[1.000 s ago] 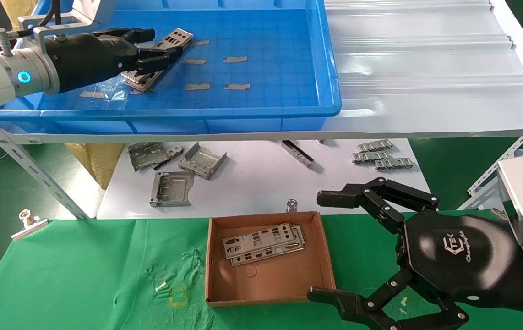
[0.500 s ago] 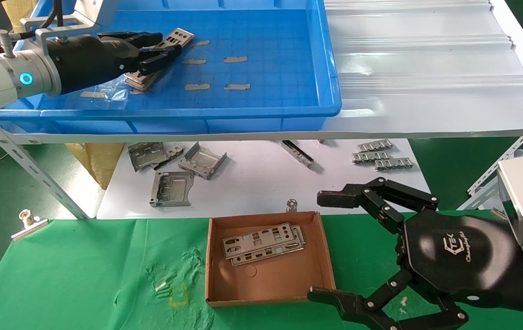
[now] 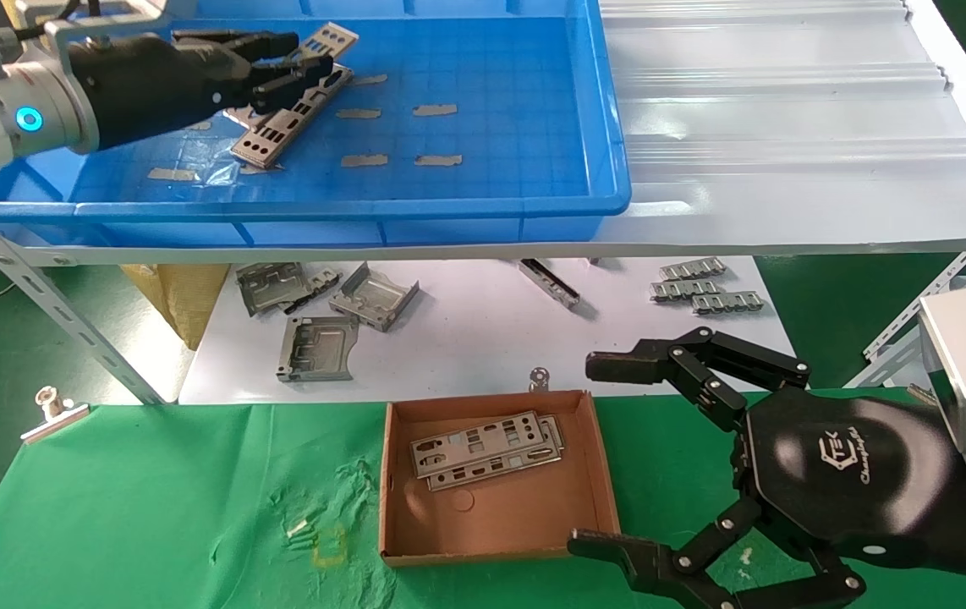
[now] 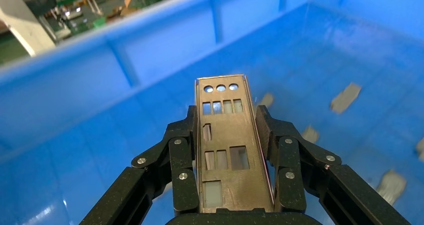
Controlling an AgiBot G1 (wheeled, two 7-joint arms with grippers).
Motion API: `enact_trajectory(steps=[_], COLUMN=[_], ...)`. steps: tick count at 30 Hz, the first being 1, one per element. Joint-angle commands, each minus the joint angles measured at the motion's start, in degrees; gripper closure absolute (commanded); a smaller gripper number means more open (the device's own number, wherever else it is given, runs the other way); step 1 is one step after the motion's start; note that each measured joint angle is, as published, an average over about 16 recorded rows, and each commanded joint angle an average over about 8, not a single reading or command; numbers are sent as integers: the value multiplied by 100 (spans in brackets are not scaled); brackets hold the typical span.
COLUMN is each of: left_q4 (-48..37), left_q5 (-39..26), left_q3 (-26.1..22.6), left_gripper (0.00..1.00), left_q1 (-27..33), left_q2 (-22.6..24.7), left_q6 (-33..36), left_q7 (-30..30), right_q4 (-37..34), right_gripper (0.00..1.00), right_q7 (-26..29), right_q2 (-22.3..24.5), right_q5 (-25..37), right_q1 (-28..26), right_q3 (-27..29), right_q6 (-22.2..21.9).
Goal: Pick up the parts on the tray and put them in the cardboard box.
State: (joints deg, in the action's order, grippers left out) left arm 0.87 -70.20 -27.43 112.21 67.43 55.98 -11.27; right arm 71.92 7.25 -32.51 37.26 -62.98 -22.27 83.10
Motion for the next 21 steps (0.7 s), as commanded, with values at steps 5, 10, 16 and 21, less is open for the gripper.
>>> enact_trajectory(steps=[5,10,16,21], left_q4=[90,267,563,1178], left_q5=[65,99,113,190], left_q3=[43,48,-15,-211], left_gripper=[100,100,100,100], left_q1=[122,168,72,-240], left_q2=[-54,-159,-343,-480], left_q6=[311,1330,3118,3599], left_q7=[-31,-77,-195,-273], right_q4=[0,0,0,0], right_gripper=[0,0,0,0], right_q7=[0,0,0,0], right_q2=[0,0,0,0], right_q5=[0,0,0,0], right_q1=[0,0,0,0], right_q3=[0,0,0,-1], right_q6=[0,0,0,0])
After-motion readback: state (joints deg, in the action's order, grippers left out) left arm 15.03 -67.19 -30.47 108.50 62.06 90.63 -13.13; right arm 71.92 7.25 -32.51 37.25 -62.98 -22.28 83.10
